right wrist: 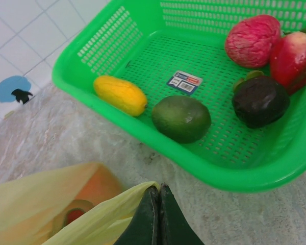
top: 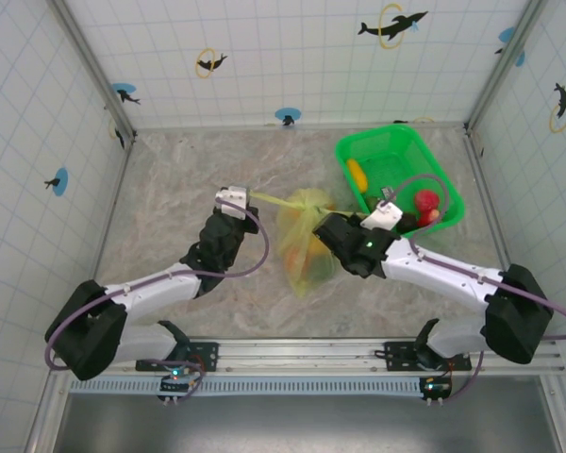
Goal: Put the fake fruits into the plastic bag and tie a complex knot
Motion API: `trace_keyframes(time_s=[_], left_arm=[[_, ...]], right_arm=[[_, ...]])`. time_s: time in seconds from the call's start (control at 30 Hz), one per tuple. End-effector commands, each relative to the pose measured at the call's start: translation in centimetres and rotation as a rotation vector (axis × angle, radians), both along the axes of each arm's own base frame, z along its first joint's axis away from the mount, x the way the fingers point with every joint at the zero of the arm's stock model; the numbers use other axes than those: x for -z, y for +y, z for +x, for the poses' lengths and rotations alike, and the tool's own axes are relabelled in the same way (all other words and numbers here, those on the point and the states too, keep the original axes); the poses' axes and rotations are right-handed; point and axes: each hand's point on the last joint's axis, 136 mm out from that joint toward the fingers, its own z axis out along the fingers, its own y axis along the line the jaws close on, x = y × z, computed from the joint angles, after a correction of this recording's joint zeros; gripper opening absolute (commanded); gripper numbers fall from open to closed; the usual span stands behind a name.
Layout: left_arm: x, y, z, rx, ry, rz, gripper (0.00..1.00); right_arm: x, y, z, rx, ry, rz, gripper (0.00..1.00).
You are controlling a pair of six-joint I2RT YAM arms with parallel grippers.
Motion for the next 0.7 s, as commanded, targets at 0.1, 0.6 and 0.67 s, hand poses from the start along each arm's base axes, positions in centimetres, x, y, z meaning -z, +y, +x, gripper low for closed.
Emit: trace_keyframes(time_s=[0.1, 0.6, 0.67], left_arm=[[-0.2, 9.1, 2.6, -0.466, 0.002, -0.09, 0.0], [-1.4, 13.5, 2.1, -0.626, -0.038, -0.13, 0.0], [-1.4, 14.0, 1.9, -0.64, -0.042, -0.131, 0.0]], right_arm=[[3.2, -8.1, -2.1, 0.161, 0.072, -0.109, 0.0], [2.6, -8.9, -2.0, 0.18, 0.066, -0.124, 0.0], [3.0, -9.4, -2.3, 0.196, 0.073, -0.116, 0.0]])
